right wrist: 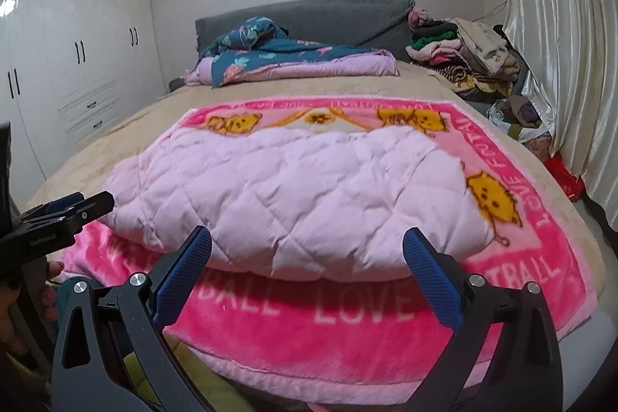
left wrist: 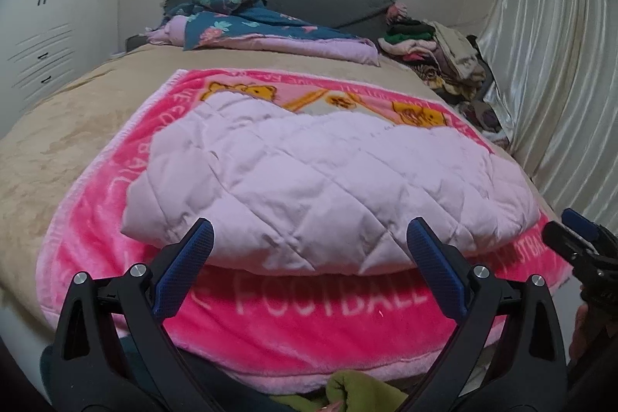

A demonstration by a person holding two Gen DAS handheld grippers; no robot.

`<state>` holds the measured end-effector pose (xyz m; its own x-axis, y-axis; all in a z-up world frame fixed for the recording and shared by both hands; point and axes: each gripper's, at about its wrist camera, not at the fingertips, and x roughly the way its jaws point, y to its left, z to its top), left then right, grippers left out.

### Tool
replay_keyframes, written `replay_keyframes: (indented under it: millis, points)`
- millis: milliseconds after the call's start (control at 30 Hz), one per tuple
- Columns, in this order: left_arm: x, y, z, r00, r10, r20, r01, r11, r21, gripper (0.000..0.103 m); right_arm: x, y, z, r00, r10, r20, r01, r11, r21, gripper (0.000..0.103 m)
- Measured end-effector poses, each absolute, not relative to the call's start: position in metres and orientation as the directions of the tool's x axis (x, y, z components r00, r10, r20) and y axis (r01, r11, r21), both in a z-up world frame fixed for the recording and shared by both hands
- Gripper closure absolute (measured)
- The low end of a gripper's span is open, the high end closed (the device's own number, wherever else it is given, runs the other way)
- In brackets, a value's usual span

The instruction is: Fold large clothes

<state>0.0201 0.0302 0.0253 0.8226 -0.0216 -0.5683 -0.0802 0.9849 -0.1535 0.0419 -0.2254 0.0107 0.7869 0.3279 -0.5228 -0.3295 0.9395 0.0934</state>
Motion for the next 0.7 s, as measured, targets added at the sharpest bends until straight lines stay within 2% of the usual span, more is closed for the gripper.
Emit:
replay_keyframes:
  millis: [333,700]
  points:
    - [0.024,0.021,0.014,0.821,-0.041,-0.569,-0.046,0.989,-0.137,0.009,0.036,-0.203,0.001,0.791,0.354,-0.499,-0.379,0.924,0.054,0.004]
    - [0.026,0.019,0.004,0.809,-0.052,-0.585,-0.046,0.987,-0.152,0.009,0.049,-0.211,-0.021,0.772,0.307,-0.556,-0.33,0.942,0.062,0.004]
